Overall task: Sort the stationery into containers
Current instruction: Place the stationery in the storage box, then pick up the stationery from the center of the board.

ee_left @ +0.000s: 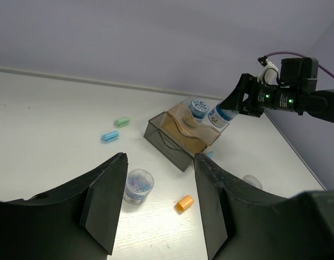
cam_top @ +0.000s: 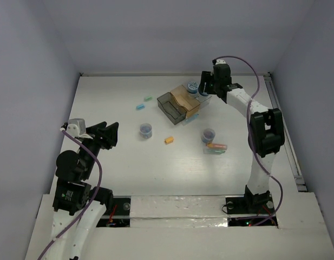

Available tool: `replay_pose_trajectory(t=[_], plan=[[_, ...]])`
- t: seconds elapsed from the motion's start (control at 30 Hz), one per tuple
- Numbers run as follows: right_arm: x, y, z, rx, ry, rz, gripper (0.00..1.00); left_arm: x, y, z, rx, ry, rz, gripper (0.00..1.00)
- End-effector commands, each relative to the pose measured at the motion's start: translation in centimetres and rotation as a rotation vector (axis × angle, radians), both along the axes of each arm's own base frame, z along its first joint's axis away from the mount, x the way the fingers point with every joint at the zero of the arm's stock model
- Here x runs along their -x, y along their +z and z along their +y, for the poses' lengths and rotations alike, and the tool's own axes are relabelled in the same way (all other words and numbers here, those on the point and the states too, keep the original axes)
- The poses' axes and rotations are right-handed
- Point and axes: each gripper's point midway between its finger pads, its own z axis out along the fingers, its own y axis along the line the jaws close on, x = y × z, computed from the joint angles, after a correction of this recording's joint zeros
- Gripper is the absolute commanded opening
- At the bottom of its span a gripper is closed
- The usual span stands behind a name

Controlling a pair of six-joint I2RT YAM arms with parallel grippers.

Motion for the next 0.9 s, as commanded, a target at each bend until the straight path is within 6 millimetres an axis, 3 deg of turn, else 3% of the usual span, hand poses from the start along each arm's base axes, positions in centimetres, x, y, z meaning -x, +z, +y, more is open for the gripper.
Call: replay_pose_trajectory(t=[0.0, 0.23, 0.33, 0.37, 0.47, 0.6, 0.73, 0.87], plan=[[-1.1, 4.1, 1.5, -0.022, 0.040, -0.101, 0.38, 0.0, 1.8, -0.1, 0.018, -0.008, -0.058, 0.48], [-0.9, 2.5, 1.7, 0.023, 0.031, -0.065, 0.48, 0.0, 1.8, -0.2, 0.017, -0.011, -0.057, 0.48], [-0.8, 2.4, 2.2, 0.035, 0.046, -0.060, 0.66, 0.0, 1.7, -0.1, 0.019, -0.009, -0.056, 0.48], [-0.9, 2.4, 2.2, 0.037, 0.047, -0.059, 0.78, 0.0, 1.7, -0.1, 0.017, -0.009, -0.057, 0.48], [-0.8, 3.2, 2.7, 0.047, 0.061, -0.066, 0.99, 0.0, 1.8, 0.1, 0.019, 0.000, -0.059, 0.48], [0.2, 4.7, 2.6, 0.043, 0.046, -0.086, 1.00, 0.0, 1.8, 0.0, 0.020, -0.003, -0.058, 0.48], [4.3, 4.7, 2.9, -0.033, 0.048, -0.092, 1.00, -0.2, 1.6, -0.2, 0.017, -0.009, -0.049, 0.48], [11.5, -0.4, 1.1, -0.015, 0.010, 0.027, 1.00, -0.5, 1.2, -0.3, 0.015, -0.013, -0.032, 0.49]])
